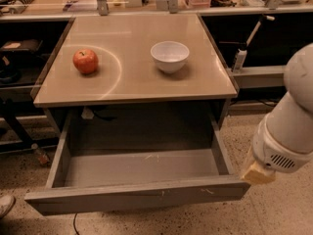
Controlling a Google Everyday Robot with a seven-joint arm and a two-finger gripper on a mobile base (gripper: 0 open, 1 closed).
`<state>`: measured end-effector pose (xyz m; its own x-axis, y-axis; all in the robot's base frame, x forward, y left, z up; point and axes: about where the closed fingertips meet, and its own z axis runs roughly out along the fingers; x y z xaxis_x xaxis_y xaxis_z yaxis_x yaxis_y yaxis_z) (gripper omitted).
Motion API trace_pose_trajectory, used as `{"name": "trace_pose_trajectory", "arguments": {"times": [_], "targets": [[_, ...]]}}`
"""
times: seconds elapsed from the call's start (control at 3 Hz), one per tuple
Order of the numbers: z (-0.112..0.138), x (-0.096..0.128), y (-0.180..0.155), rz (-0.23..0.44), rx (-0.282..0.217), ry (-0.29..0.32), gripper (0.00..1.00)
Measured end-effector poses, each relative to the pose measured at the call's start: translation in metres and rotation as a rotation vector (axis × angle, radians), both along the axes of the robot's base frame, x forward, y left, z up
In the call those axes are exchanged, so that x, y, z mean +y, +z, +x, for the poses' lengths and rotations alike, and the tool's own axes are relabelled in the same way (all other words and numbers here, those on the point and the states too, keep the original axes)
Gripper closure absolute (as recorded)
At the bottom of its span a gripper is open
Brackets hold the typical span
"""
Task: Close top drawer
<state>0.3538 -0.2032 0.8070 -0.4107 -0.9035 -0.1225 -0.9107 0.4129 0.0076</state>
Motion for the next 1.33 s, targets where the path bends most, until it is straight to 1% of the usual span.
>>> {"name": "trace_pose_trajectory", "arguments": {"times": [0.33,0.67,1.0,1.33], "targets": [[-0.005,-0.001,-0.009,-0.003,0.021,0.001,1.0],[-0.005,0.012,-0.033,0.025,0.045,0.038,1.0],[0.008,0.028,-0.079,0.018,0.069,0.062,1.0],[0.026,0.029,-0.111,-0.016,0.064,0.039,1.0]]}}
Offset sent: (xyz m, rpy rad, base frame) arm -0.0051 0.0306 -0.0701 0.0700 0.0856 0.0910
